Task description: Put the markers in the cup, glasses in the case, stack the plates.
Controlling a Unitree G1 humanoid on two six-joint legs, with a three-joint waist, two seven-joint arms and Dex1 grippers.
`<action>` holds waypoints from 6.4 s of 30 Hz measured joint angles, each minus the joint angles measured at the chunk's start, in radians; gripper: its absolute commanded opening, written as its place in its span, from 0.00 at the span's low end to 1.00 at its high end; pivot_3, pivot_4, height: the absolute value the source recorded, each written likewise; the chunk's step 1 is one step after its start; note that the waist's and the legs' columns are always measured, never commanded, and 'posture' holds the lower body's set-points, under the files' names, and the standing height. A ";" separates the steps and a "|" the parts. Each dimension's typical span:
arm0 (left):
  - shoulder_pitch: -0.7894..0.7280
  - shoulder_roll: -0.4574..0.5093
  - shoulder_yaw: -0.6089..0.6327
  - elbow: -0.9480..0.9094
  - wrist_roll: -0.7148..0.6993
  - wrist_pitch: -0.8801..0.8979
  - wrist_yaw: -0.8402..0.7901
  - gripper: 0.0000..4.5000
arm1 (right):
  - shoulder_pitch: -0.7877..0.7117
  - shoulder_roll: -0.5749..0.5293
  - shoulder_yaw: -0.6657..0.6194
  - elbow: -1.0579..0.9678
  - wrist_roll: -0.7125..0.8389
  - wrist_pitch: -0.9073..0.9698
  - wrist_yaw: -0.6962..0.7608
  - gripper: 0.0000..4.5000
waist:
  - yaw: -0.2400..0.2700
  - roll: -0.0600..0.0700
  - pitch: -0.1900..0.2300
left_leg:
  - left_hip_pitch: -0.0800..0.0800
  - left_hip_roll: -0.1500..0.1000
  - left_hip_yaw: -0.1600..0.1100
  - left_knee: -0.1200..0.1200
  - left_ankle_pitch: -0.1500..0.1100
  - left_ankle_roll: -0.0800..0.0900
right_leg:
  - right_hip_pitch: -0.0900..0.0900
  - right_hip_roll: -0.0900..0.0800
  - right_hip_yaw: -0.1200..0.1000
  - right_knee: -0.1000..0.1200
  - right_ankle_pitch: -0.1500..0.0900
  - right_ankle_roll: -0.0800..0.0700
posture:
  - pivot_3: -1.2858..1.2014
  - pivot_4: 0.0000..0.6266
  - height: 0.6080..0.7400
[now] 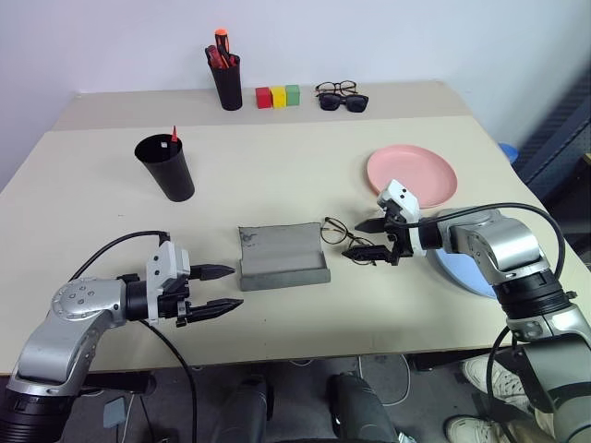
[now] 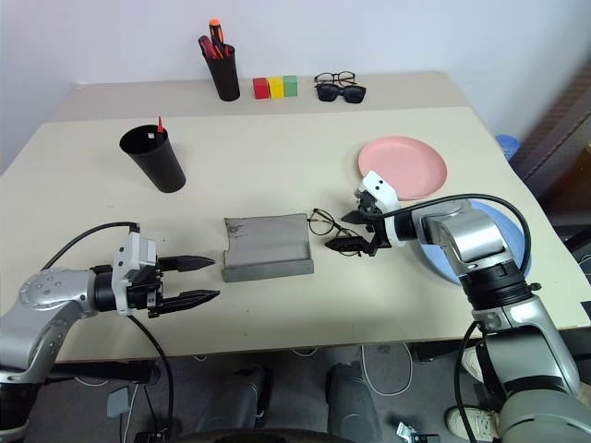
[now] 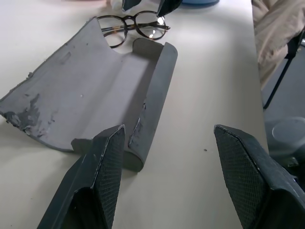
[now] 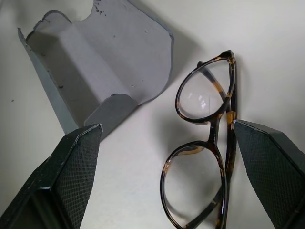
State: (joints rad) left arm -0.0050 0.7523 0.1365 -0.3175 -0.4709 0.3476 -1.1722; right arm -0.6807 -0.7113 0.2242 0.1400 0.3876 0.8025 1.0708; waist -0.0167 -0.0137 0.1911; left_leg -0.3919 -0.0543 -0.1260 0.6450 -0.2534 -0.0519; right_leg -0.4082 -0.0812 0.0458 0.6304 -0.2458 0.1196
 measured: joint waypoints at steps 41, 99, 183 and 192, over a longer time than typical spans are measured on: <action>0.178 -0.010 0.047 -0.095 0.008 -0.113 0.182 0.69 | -0.098 0.111 0.048 0.201 -0.158 -0.119 0.131 0.00 | -0.003 0.001 0.001 | 0.001 0.000 0.001 0.000 0.000 0.000 | 0.001 0.000 0.001 0.000 0.001 -0.003 | 0.52 0.24 1.00; 0.034 -0.041 0.195 0.101 -0.107 -0.047 0.238 0.69 | 0.113 0.210 0.175 -0.316 -0.108 -0.138 -0.045 0.76 | 0.000 0.001 0.001 | 0.001 0.001 0.001 -0.011 0.001 -0.001 | -0.005 0.001 0.001 -0.001 0.002 0.001 | 0.52 0.24 1.00; -0.784 -0.278 -0.475 0.410 0.096 0.195 -0.014 1.00 | 0.756 0.034 -0.448 -0.502 -0.067 -0.154 -0.601 0.78 | 0.004 -0.005 0.004 | 0.001 -0.001 0.001 0.001 0.001 0.004 | 0.002 0.000 0.001 0.000 0.002 0.003 | 0.52 0.24 1.00; -0.784 -0.278 -0.468 0.381 0.091 0.225 -0.025 1.00 | 0.721 0.036 -0.471 -0.419 -0.089 -0.164 -0.621 0.01 | 0.003 -0.005 0.004 | 0.001 -0.001 0.002 0.002 0.001 0.004 | 0.003 0.000 0.001 0.000 0.002 0.003 | 0.52 0.24 1.00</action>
State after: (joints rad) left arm -0.7891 0.4745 -0.3317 0.0637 -0.3803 0.5730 -1.1967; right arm 0.0398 -0.6751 -0.2467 -0.2793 0.2986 0.6380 0.4501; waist -0.0142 -0.0190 0.1951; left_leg -0.3908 -0.0554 -0.1244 0.6471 -0.2522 -0.0482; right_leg -0.4051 -0.0811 0.0465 0.6308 -0.2442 0.1225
